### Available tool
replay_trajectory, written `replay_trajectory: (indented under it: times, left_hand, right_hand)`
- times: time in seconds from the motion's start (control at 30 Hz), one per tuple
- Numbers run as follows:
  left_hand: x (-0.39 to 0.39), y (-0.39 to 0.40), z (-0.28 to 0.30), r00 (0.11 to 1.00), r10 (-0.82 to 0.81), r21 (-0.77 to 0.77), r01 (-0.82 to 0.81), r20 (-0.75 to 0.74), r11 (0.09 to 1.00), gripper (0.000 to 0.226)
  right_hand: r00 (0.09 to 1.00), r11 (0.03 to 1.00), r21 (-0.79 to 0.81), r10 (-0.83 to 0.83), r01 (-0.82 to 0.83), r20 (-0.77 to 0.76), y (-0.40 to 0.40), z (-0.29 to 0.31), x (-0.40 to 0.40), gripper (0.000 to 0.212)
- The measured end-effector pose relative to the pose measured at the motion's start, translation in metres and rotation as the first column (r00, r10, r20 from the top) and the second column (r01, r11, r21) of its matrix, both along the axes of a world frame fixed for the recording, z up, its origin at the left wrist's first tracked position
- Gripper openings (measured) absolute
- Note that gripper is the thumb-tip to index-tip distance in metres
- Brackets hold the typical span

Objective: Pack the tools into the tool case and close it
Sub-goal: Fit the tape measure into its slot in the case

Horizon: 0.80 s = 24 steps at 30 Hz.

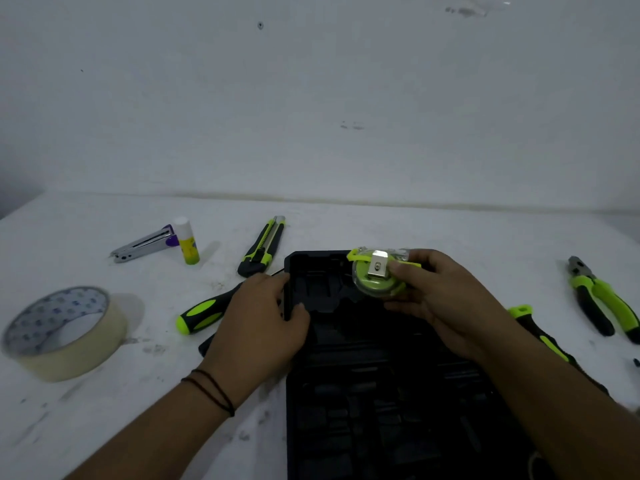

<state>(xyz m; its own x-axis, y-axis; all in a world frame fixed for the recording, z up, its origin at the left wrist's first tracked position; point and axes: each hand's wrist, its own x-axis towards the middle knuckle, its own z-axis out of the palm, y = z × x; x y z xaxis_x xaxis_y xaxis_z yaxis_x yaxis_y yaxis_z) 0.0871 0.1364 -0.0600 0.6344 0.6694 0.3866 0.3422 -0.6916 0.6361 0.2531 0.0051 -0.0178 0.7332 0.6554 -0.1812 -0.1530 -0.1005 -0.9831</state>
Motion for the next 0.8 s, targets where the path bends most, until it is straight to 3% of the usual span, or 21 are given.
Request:
replay_trajectory:
  times: [0.2,0.33,0.53,0.7,0.8]
  left_hand:
    - [0.01,0.019,0.001,0.991,0.05,-0.036,-0.046,0.124,0.998,0.034]
    - [0.005,0.025,-0.01,0.993,-0.025,-0.002,0.025,0.117,1.0,0.038]
    - [0.003,0.037,-0.01,0.995,-0.082,0.033,0.08,0.066,0.996,0.039]
    - [0.006,0.041,-0.012,0.992,-0.121,0.066,0.123,-0.043,0.99,0.055]
    - [0.0,0.048,-0.016,0.983,-0.152,0.152,0.167,-0.107,0.974,0.053]
  right_hand:
    - [0.993,0.998,-0.036,0.049,-0.045,0.103,0.032,0.002,-0.002,0.027]
    - [0.988,0.994,-0.1,0.061,-0.047,0.145,0.044,-0.003,0.003,0.025]
    - [0.994,0.992,-0.12,0.052,-0.04,0.097,0.042,-0.008,0.01,0.02]
    - [0.997,0.993,-0.118,0.03,-0.022,0.067,0.031,-0.011,0.013,0.016]
    - [0.997,0.992,-0.119,0.036,-0.028,0.061,0.022,-0.012,0.014,0.015]
